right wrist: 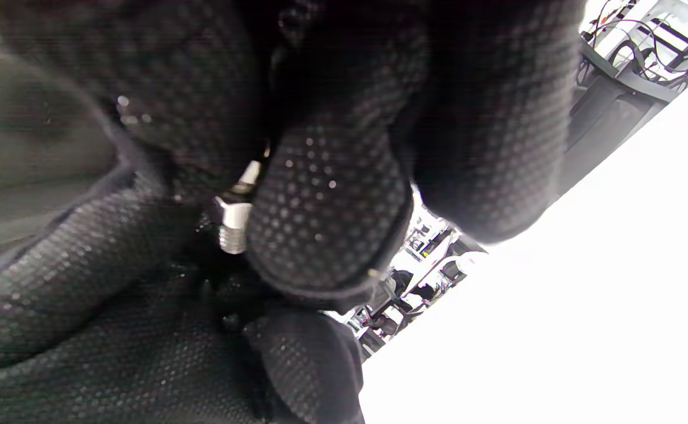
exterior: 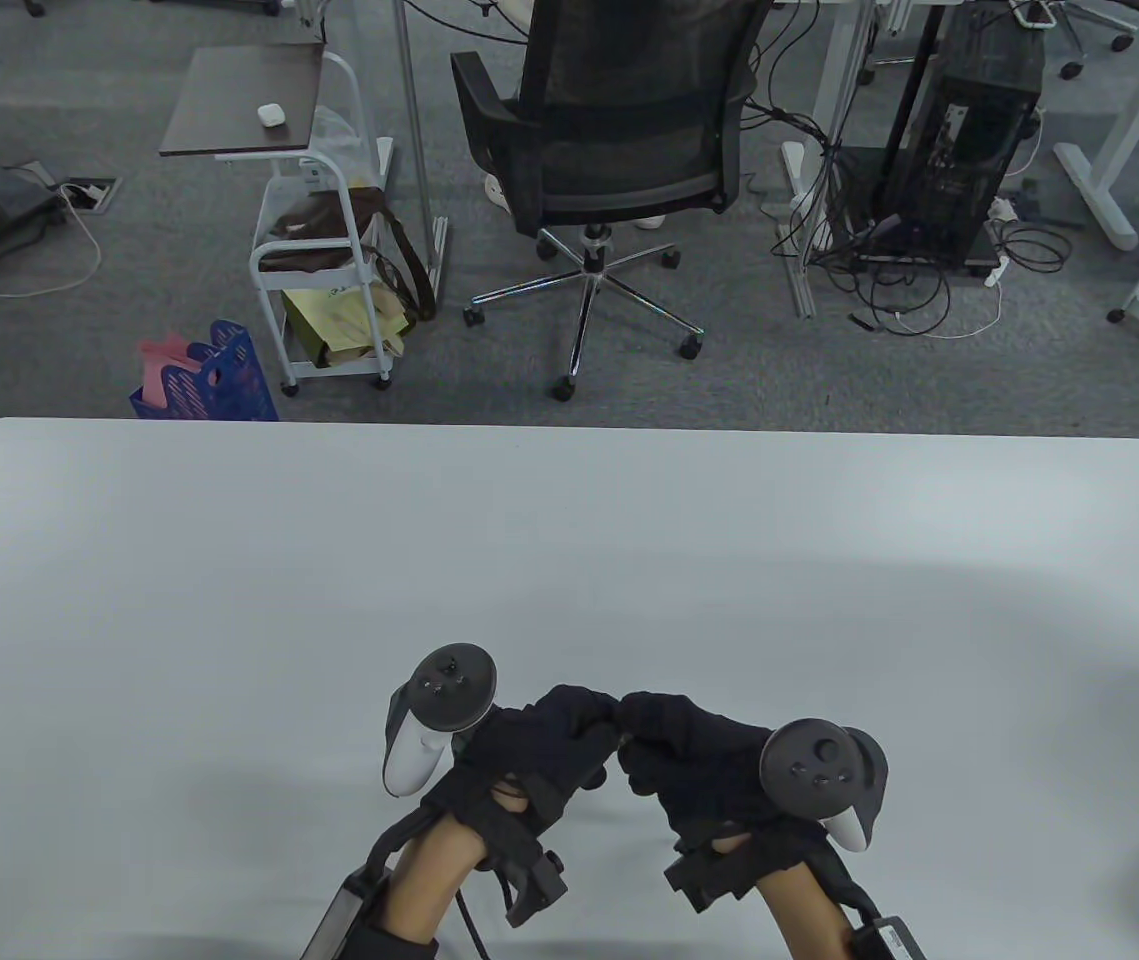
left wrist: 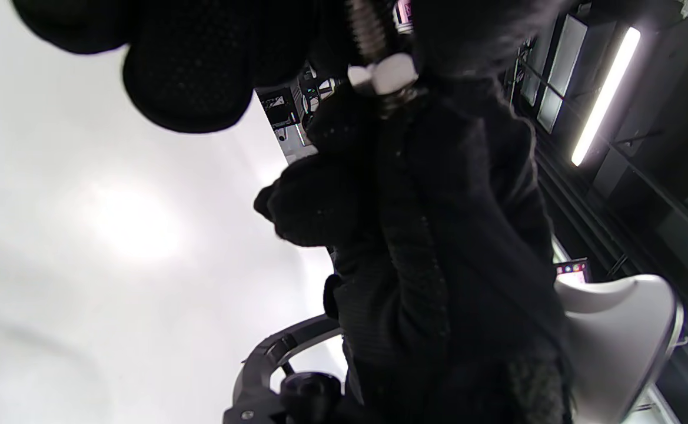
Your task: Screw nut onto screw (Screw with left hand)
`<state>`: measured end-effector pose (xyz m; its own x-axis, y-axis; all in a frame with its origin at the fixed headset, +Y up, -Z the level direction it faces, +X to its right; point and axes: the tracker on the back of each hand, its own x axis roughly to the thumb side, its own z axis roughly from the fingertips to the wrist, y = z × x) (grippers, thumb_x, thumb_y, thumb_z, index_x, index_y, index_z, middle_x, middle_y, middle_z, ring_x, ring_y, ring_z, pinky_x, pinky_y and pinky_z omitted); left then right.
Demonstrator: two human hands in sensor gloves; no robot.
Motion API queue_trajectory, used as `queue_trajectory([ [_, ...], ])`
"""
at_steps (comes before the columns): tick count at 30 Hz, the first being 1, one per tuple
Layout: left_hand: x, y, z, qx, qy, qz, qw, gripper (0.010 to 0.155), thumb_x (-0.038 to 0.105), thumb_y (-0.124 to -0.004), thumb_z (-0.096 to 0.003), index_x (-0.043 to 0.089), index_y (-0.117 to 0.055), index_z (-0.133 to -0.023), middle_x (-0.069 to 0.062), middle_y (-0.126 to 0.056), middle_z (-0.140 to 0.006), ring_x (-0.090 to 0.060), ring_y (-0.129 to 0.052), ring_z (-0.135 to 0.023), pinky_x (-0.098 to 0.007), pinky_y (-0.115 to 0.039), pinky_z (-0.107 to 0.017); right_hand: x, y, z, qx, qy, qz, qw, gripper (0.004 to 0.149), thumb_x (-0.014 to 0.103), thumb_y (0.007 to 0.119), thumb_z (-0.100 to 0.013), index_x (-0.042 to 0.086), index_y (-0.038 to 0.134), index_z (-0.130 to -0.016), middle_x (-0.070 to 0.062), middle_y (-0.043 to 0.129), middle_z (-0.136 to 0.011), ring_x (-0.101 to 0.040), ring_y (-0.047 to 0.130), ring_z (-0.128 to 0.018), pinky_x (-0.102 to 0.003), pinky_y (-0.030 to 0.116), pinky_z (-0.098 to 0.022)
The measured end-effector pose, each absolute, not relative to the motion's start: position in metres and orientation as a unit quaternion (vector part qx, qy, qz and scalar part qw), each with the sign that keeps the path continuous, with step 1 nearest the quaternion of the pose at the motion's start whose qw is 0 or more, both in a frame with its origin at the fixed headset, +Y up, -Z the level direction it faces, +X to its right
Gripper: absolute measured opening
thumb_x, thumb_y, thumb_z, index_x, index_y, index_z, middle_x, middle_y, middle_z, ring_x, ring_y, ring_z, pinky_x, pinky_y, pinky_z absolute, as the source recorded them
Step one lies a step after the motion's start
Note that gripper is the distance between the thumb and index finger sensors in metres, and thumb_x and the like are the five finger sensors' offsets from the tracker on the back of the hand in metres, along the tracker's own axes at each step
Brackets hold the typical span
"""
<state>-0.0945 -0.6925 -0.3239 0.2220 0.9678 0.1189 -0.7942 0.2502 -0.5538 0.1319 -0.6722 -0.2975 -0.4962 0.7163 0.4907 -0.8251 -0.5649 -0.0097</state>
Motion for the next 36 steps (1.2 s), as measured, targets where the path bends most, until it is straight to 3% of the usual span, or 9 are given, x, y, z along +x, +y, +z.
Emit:
queue_trajectory([
  [3, -0.0964, -0.6927, -0.3246, -0.164, -0.201, 0.582, 0.77, 0.064, 0.046, -0.071, -0.0442, 0.004, -0.068, -0.093, -0.03, -0.075, -0.084, -0.047, -0.089, -0.057, -0.063, -0.067, -0.049, 0.1335, -0.6725, -0.298, 0.219, -0.124, 0.856, 0.452, 0.046, 0.033, 0.094, -0.031, 0.022, 0.086, -0.075, -0.003, 0.103, -0.063, -0.008, 0.115, -0.03, -0.038, 0.101, -0.034],
  [7, -0.0945, -0.691, -0.325, -0.177, -0.214, 0.567, 0.776, 0.053, 0.039, -0.072, -0.0447, 0.004, -0.074, -0.085, -0.029, -0.079, -0.079, -0.047, -0.09, -0.053, -0.064, -0.068, -0.047, 0.1327, -0.6723, -0.2983, 0.221, -0.12, 0.856, 0.452, 0.046, 0.033, 0.094, -0.031, 0.022, 0.086, -0.075, -0.003, 0.103, -0.063, -0.008, 0.115, -0.031, -0.038, 0.101, -0.034],
  [10, -0.096, -0.6915, -0.3255, -0.195, -0.227, 0.571, 0.764, 0.054, 0.037, -0.073, -0.0452, 0.008, -0.065, -0.09, -0.026, -0.072, -0.085, -0.044, -0.088, -0.059, -0.062, -0.066, -0.05, 0.1324, -0.6723, -0.2981, 0.222, -0.12, 0.856, 0.452, 0.046, 0.033, 0.094, -0.031, 0.022, 0.086, -0.075, -0.002, 0.103, -0.063, -0.008, 0.115, -0.031, -0.038, 0.101, -0.034],
  [13, -0.0975, -0.6942, -0.3252, -0.19, -0.216, 0.579, 0.763, 0.068, 0.047, -0.072, -0.0449, 0.008, -0.058, -0.098, -0.028, -0.069, -0.09, -0.045, -0.086, -0.063, -0.062, -0.065, -0.052, 0.1325, -0.6723, -0.2984, 0.222, -0.121, 0.856, 0.452, 0.046, 0.034, 0.094, -0.031, 0.022, 0.086, -0.075, -0.002, 0.103, -0.063, -0.008, 0.115, -0.03, -0.038, 0.101, -0.034],
  [19, -0.0942, -0.691, -0.3252, -0.187, -0.218, 0.567, 0.772, 0.055, 0.04, -0.073, -0.0446, 0.004, -0.074, -0.086, -0.03, -0.079, -0.08, -0.047, -0.09, -0.054, -0.064, -0.068, -0.048, 0.1318, -0.6726, -0.2982, 0.224, -0.118, 0.856, 0.45, 0.046, 0.034, 0.094, -0.032, 0.022, 0.086, -0.075, -0.002, 0.103, -0.063, -0.008, 0.115, -0.031, -0.038, 0.101, -0.034],
  [23, -0.0944, -0.6909, -0.3253, -0.201, -0.234, 0.579, 0.755, 0.057, 0.037, -0.074, -0.0453, 0.008, -0.064, -0.093, -0.026, -0.072, -0.086, -0.045, -0.087, -0.06, -0.062, -0.066, -0.051, 0.1323, -0.672, -0.298, 0.224, -0.121, 0.855, 0.453, 0.046, 0.034, 0.094, -0.031, 0.022, 0.086, -0.075, -0.002, 0.103, -0.063, -0.008, 0.115, -0.031, -0.038, 0.101, -0.034],
  [26, -0.0951, -0.6921, -0.3241, -0.187, -0.22, 0.589, 0.755, 0.07, 0.048, -0.072, -0.0448, 0.006, -0.058, -0.099, -0.029, -0.069, -0.09, -0.046, -0.086, -0.062, -0.063, -0.065, -0.052, 0.1336, -0.6716, -0.2979, 0.223, -0.124, 0.854, 0.453, 0.046, 0.034, 0.094, -0.032, 0.022, 0.086, -0.075, -0.002, 0.103, -0.063, -0.008, 0.115, -0.03, -0.038, 0.101, -0.034],
  [30, -0.0922, -0.6912, -0.3246, -0.186, -0.222, 0.573, 0.767, 0.057, 0.041, -0.073, -0.0449, 0.002, -0.076, -0.087, -0.031, -0.079, -0.082, -0.048, -0.09, -0.055, -0.065, -0.067, -0.048, 0.1337, -0.6718, -0.2982, 0.222, -0.124, 0.856, 0.451, 0.046, 0.034, 0.094, -0.032, 0.022, 0.086, -0.075, -0.002, 0.103, -0.063, -0.008, 0.115, -0.03, -0.038, 0.101, -0.034],
  [36, -0.0926, -0.6892, -0.3236, -0.196, -0.239, 0.57, 0.761, 0.06, 0.039, -0.073, -0.0454, 0.008, -0.061, -0.095, -0.026, -0.071, -0.088, -0.044, -0.087, -0.061, -0.062, -0.065, -0.052, 0.1334, -0.6719, -0.2981, 0.223, -0.124, 0.855, 0.451, 0.046, 0.034, 0.094, -0.032, 0.022, 0.086, -0.075, -0.003, 0.103, -0.063, -0.008, 0.115, -0.03, -0.038, 0.101, -0.034],
])
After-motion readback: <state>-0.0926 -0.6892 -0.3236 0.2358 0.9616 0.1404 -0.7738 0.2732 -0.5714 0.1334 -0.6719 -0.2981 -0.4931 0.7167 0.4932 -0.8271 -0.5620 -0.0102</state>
